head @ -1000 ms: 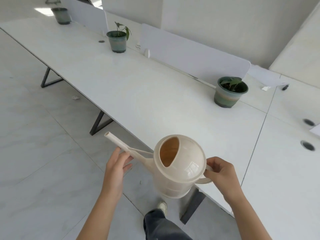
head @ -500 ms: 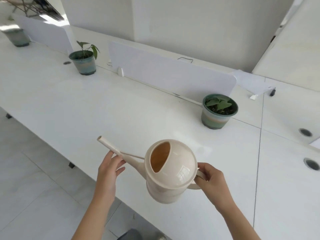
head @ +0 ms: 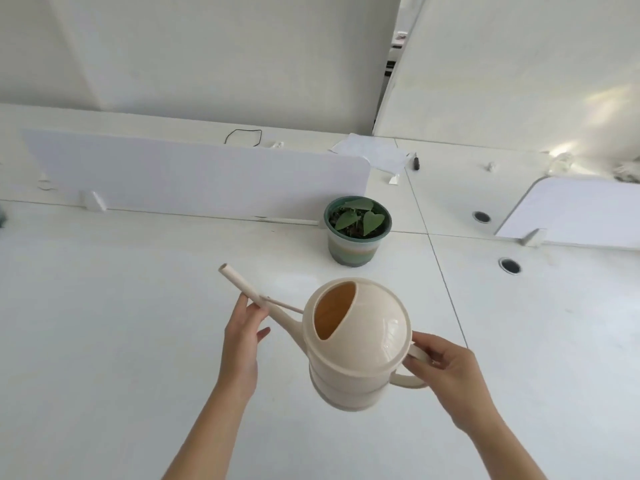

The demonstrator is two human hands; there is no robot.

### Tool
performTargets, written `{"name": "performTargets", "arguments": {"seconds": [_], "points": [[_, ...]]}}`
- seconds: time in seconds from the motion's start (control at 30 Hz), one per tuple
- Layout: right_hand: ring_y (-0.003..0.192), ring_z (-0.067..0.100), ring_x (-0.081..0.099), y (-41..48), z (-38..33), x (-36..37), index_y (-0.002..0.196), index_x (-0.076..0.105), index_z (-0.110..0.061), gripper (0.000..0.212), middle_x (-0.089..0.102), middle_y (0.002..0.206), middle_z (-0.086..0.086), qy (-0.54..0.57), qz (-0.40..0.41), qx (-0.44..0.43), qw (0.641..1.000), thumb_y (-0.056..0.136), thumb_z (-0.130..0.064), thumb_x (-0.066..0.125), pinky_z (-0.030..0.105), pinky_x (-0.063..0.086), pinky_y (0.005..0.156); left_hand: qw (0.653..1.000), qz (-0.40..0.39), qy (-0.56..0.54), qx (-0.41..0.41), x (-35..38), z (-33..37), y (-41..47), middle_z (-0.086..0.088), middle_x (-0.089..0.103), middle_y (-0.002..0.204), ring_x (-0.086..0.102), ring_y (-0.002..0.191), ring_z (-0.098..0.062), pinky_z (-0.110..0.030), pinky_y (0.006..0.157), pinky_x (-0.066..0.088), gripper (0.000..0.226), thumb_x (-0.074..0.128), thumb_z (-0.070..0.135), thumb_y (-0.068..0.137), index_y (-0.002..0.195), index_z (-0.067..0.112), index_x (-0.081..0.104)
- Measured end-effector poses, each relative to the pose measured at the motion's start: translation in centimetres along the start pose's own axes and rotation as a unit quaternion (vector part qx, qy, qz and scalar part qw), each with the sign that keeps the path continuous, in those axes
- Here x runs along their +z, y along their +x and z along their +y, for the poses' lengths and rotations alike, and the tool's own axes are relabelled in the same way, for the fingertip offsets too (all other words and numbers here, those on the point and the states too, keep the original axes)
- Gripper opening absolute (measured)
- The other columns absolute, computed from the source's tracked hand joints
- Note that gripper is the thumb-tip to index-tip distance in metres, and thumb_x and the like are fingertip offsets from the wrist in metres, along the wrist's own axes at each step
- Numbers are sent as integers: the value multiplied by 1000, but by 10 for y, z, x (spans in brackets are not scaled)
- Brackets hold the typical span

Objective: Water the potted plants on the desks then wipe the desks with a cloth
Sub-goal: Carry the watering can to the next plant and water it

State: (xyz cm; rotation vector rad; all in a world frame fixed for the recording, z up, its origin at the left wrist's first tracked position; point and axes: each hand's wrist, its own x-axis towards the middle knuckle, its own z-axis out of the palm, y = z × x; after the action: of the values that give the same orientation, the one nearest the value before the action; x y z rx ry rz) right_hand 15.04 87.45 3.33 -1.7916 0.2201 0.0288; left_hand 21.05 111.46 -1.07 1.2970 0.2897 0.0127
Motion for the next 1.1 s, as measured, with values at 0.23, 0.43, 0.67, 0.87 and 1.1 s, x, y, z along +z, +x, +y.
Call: {"name": "performTargets", "arguments": {"seconds": [0.23, 0.43, 0.67, 0.87, 1.1], "points": [[62, 0, 64, -3, -6, 2, 76, 70, -25, 39, 74, 66, -9, 54, 130, 11, 990, 72, 14, 63, 8, 50, 60, 993, -118, 6, -9, 43, -2, 40, 5, 56, 123, 48, 122, -15, -31, 95, 40, 52, 50, 31, 75, 127, 31, 48], [53, -3, 60, 3, -8, -4, 77, 69, -25, 39, 71, 59, -14, 55, 208, 14, 977, 73, 13, 63, 5, 47, 55, 982, -190, -16, -17, 81, -5, 62, 31, 65, 97, 54, 109, -5, -30, 95, 41, 38, 51, 25, 76, 91, 59, 57], [53, 3, 61, 14, -11, -6, 70, 74, -39, 57, 73, 64, -8, 84, 237, 12, 968, 22, -69, 78, 10, 50, 56, 971, -232, -12, -52, 113, -10, 97, -21, 53, 106, 54, 102, -26, -43, 89, 52, 25, 48, 18, 86, 100, 36, 60], [50, -3, 57, 33, -21, -8, 82, 69, -20, 25, 70, 58, -13, 54, 255, 33, 965, 73, 3, 67, 5, 45, 51, 969, -232, -9, -81, 132, -16, 113, -9, 48, 92, 51, 88, -16, -30, 74, 52, 12, 43, 9, 90, 95, 15, 52], [50, 7, 47, 53, -28, -7, 75, 70, -22, 24, 62, 47, -7, 20, 264, 21, 964, 73, 2, 67, 9, 39, 47, 970, -225, 4, -95, 143, -15, 125, -3, 48, 86, 50, 81, -12, -26, 68, 47, 10, 44, 13, 91, 97, 10, 51]]}}
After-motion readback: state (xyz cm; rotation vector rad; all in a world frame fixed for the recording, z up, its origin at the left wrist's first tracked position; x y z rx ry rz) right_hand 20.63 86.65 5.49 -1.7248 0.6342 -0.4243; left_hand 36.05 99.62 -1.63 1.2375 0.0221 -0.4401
